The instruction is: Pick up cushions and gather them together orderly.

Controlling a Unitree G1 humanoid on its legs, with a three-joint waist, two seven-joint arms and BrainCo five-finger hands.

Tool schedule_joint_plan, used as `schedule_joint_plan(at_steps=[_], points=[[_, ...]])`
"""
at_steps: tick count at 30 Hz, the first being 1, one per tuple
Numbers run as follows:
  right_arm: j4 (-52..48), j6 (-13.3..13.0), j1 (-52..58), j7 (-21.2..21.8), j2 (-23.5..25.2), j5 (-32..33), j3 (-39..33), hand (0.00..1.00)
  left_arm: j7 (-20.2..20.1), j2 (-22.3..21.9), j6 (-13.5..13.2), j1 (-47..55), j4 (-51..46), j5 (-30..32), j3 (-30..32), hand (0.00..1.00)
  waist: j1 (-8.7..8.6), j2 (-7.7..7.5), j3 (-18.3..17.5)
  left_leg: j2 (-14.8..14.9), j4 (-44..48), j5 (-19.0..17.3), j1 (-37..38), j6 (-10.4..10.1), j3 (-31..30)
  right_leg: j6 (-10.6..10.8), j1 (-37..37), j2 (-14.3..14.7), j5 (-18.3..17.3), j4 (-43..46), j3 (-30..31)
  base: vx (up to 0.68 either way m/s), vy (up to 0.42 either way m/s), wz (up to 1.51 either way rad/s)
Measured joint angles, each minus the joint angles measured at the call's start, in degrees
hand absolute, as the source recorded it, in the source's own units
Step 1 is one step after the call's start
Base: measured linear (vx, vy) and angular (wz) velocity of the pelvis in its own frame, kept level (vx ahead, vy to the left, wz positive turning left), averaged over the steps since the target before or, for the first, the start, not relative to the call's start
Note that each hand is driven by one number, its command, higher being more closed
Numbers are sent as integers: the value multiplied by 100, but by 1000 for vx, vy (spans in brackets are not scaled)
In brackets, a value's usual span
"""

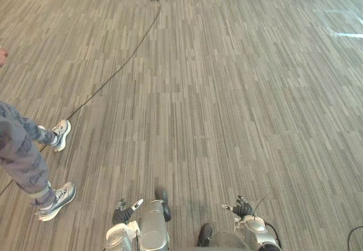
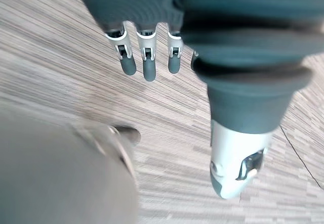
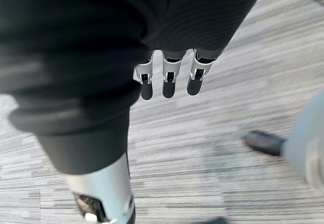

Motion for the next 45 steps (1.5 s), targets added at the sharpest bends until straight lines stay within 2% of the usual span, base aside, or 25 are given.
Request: schedule_joint_plan(at_steps=[3,5,6,8,10,13,14,16,17,18,19,20,22,23,25,27,30,32,34,35,36,38,41,43,45], points=[[-33,-16,1,3,43,1,1,0,10,87,40,12,57,4,140,0,-16,-208,-80,-3,1074,-828,-162,133,13,175,-130,-270,73,799,168,642,235,3],[-55,-24,-15,7,42,-1,7,0,12,195,125,29,234,10,40,0,-33,-239,-89,-44,1343,-1577,376,140,125,318,-1241,-872,454,3927,398,564,242,-13],[-51,-23,-25,13,44,-6,10,0,14,211,132,24,248,11,7,0,-43,-241,-76,-67,1342,-1658,488,146,133,287,-1434,-980,449,4460,399,553,163,-10],[-50,-14,-30,57,38,-67,105,0,17,185,130,88,245,13,-177,0,-118,-59,22,-137,885,-1987,1542,122,214,-177,-2278,-1244,108,5950,108,553,90,-15],[-57,-16,-72,65,38,-226,180,0,17,182,121,133,237,13,-286,0,-163,0,29,-156,385,-2076,2152,72,310,-345,-2786,-1234,-118,5684,-288,542,52,-22],[-87,-75,-155,64,1,-237,224,0,13,141,125,143,253,14,-280,0,-297,68,48,-158,-164,-2145,2867,-145,499,-436,-3369,-1169,-50,3641,-1511,604,-2,-13],[-93,-106,-205,79,-44,-234,221,0,11,97,128,140,272,28,-282,0,-379,99,66,-156,-487,-2143,3342,-194,647,-489,-3535,-771,432,2072,-1904,626,-43,-11],[-120,-115,-164,106,-71,-234,220,0,5,62,123,134,295,72,-289,0,-421,91,50,-201,-659,-2174,3663,-436,645,-454,-3569,-393,863,1087,-1755,622,-72,10],[-211,-111,-72,128,-132,-232,198,0,-2,24,121,116,325,145,-285,0,-449,64,15,-210,-613,-2328,3975,-709,543,-1063,-3581,-187,1374,997,-1321,1002,-145,32],[-263,-81,-65,151,-317,-234,108,0,-22,-79,115,54,444,244,-354,0,-465,397,-126,209,42,-2402,3899,-832,324,-1339,-3776,-46,1530,1750,-1110,859,-145,30],[-278,-74,-61,155,-344,-231,43,0,-26,-107,117,36,491,261,-407,0,-479,501,-164,371,387,-2388,3752,-836,244,-1337,-3768,-15,1381,1872,-1174,838,-163,20],[-292,-62,-57,151,-396,-225,-65,0,-33,-193,128,-16,585,304,-475,0,-498,689,-245,769,1682,-1989,3177,-760,51,-1393,-3700,69,981,2112,-1347,549,-134,7],[-285,-15,-6,149,-372,-219,-116,0,-76,-316,140,-44,579,299,-397,0,-480,897,-200,1369,3622,-1008,2478,-595,-16,-1382,-3074,438,659,1858,-1274,640,-136,-15],[-277,-2,18,142,-358,-213,-128,0,-101,-315,143,-46,575,305,-393,0,-481,914,-188,1461,3975,-1116,2362,-640,-5,-1358,-2869,532,610,1760,-1234,697,-108,-25],[-275,3,187,106,-201,-181,-176,0,-146,-231,113,-52,468,301,-340,0,-470,684,-80,1493,4904,-1623,1832,-597,26,-1243,-1838,661,343,1259,-1003,686,-83,-22],[-259,-3,245,83,-176,-98,-170,0,-153,-123,87,-57,252,274,-319,0,-405,420,-131,1233,4304,-1934,891,-499,126,-1119,-1254,685,214,825,-581,586,-43,-71],[-179,-3,143,46,-131,-97,-257,0,-151,-125,69,-92,112,250,-251,0,-315,370,-53,863,2573,-1978,376,-548,26,-965,-917,623,231,633,-80,481,105,-111],[-174,-14,188,8,-145,-100,-459,0,-132,-168,71,-90,131,202,-161,0,-316,420,-20,342,-42,-1029,306,-744,-589,-526,-539,421,-17,486,468,485,274,-118],[-142,-10,326,-30,-147,-106,-421,0,-85,-203,68,-31,163,164,-96,0,-214,438,-72,284,-152,-121,523,-743,-705,-308,-279,335,-160,358,951,535,361,-121],[-97,-12,348,-32,6,-113,-388,0,-57,-67,49,-32,128,166,-100,0,-228,202,-106,161,189,-486,464,-712,-590,-301,-221,129,-169,334,1061,527,302,-104],[-92,-13,341,-31,32,-115,-385,0,-58,-36,35,-46,123,165,-94,0,-226,136,-107,147,388,-682,420,-693,-587,-302,-265,83,-163,395,1094,682,366,-85],[-76,-24,380,-11,56,-179,-332,0,-23,19,6,-45,136,151,-58,0,-221,61,-133,144,1269,-1553,416,-489,-476,-31,-665,-151,-315,1571,1349,482,291,-69],[-90,-32,286,49,39,-221,-180,0,-6,118,29,59,262,150,-128,0,-218,48,-99,113,1192,-1911,1205,-335,84,297,-1631,-722,-132,4155,1139,379,181,-73],[-173,-72,230,83,36,-225,-98,0,21,190,96,172,303,149,-333,0,-356,73,-112,98,797,-2054,1993,-277,368,-132,-2108,-1140,-364,5175,150,522,101,-66],[-303,-72,162,126,48,-231,33,0,17,171,106,139,314,150,-391,0,-385,128,-91,182,231,-2015,2595,-348,742,-397,-2657,-1139,-585,4802,-742,533,47,-61]])
